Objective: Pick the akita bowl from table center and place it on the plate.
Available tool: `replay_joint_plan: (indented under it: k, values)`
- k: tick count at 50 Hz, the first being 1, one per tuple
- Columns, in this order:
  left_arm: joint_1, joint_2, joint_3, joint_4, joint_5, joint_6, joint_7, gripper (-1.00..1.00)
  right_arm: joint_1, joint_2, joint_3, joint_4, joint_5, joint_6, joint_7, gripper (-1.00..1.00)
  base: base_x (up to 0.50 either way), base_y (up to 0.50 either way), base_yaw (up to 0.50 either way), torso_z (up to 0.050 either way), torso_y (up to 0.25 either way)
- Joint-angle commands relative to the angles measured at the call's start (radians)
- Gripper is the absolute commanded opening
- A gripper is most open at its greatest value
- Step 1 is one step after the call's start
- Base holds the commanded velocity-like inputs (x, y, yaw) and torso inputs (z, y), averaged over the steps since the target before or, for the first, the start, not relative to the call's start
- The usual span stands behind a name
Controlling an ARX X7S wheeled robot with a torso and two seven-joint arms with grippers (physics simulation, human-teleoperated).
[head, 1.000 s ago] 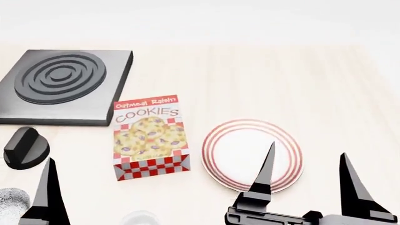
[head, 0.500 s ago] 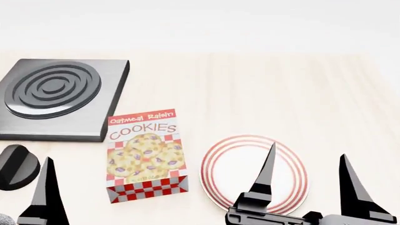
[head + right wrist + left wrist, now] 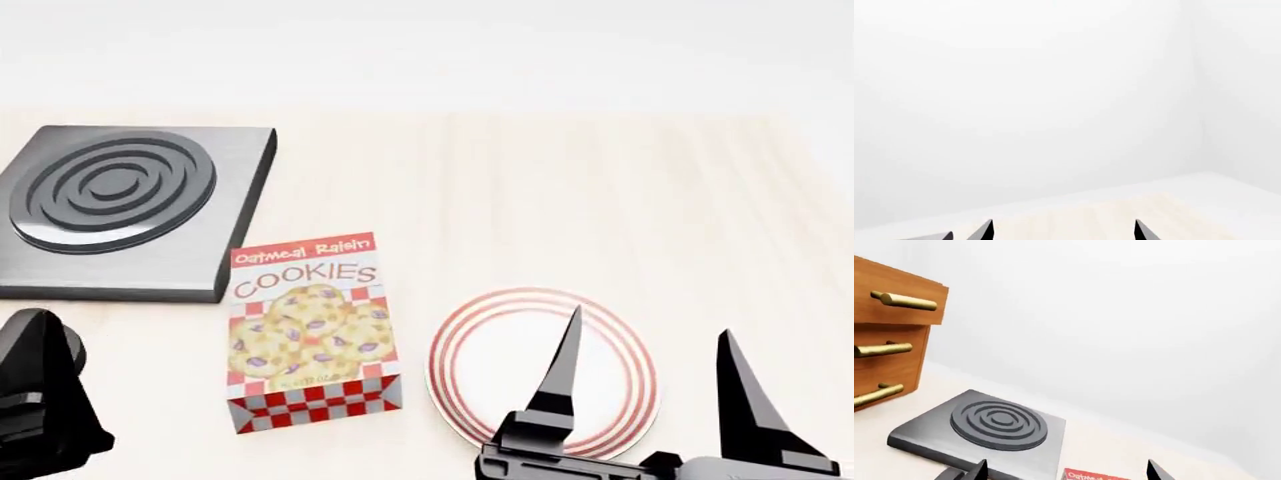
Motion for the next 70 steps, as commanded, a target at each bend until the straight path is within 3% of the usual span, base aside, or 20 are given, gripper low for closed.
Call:
replay_joint_plan:
  k: [1,10,23,29,56,70]
  values:
    - [-0.018,0.019,-0.127,-0.073,-0.127,-0.049,-0.043,1.00,0.002,-0.002,0.009,-0.013,0.005,0.008,-0.002,1.00,0.00,0.00,0.00,0.000,0.000]
    - [0.093,-0.020,-0.235,-0.058,-0.199,-0.046,-0.035,1.00,0.002,0.008,0.003,-0.011,0.014,0.003,0.008,1.00,0.00,0.00,0.00,0.000,0.000]
    - [0.148,-0.054,-0.327,0.013,-0.299,-0.075,-0.081,1.00,0.003,0.019,-0.006,-0.007,0.022,-0.006,0.019,1.00,0.00,0.00,0.00,0.000,0.000]
    - [0.145,-0.046,-0.361,0.011,-0.355,-0.115,-0.163,1.00,0.006,0.024,-0.010,-0.009,0.026,-0.002,0.027,1.00,0.00,0.00,0.00,0.000,0.000]
    - [0.148,-0.011,-0.442,-0.035,-0.686,-0.177,-0.296,1.00,0.008,0.043,-0.034,0.000,0.030,-0.012,0.050,1.00,0.00,0.00,0.00,0.000,0.000]
    - [0.151,-0.025,-0.433,-0.021,-0.667,-0.184,-0.338,1.00,0.008,0.051,-0.043,0.005,0.035,-0.019,0.058,1.00,0.00,0.00,0.00,0.000,0.000]
